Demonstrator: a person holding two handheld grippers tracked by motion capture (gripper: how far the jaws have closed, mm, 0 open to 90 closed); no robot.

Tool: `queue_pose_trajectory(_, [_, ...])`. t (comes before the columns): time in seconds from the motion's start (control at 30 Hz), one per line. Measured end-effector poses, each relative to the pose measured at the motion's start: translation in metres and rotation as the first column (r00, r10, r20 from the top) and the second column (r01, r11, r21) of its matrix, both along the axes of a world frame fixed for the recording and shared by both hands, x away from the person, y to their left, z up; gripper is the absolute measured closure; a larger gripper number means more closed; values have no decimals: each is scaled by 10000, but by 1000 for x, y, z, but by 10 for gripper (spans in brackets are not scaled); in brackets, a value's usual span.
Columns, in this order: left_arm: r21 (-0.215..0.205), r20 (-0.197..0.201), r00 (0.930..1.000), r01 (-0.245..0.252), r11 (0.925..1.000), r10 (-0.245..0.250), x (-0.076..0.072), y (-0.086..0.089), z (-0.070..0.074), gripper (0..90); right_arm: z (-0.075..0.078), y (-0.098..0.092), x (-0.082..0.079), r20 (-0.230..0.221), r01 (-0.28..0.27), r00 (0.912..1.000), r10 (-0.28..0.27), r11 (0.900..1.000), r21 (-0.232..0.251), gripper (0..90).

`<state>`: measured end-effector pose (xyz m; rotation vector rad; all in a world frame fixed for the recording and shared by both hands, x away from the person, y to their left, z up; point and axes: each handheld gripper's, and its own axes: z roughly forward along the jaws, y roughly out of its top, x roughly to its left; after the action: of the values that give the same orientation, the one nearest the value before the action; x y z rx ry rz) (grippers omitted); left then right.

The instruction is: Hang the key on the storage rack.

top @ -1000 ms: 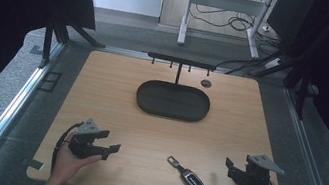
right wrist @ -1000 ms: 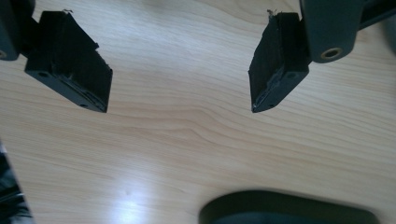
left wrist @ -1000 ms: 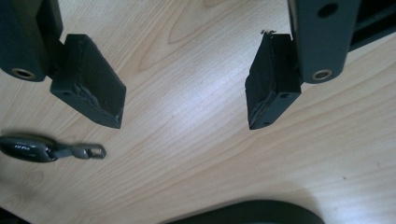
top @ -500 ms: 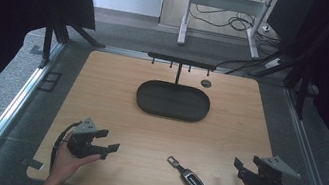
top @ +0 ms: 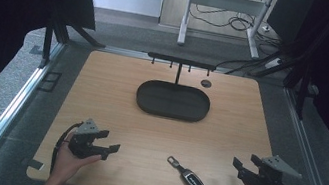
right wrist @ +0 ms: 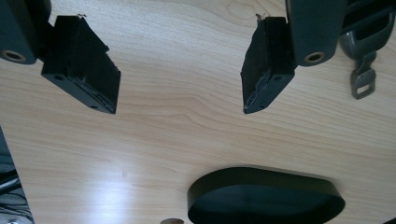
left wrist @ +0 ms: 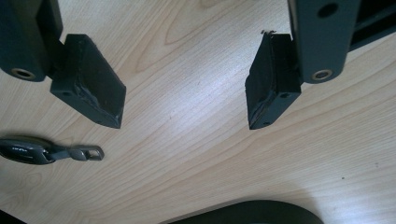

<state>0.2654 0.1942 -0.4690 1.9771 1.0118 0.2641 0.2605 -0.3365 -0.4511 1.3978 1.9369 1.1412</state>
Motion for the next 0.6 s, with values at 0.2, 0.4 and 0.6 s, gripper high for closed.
queue_pose_trajectory(0.2, [4,-2,10000,-14,10000,14,0,0,0,296,2,1,1,-61,-129,9999,130,9998,167,280])
queue_pose_trajectory(0.4, [32,-41,10000,17,10000,-17,1,0,-1,296,1,0,2,-230,-147,9996,155,9993,333,298])
queue_pose_trajectory(0.6, [-10,-13,10000,-12,10000,12,0,0,-1,296,7,3,-2,-50,-387,9992,388,9989,246,315])
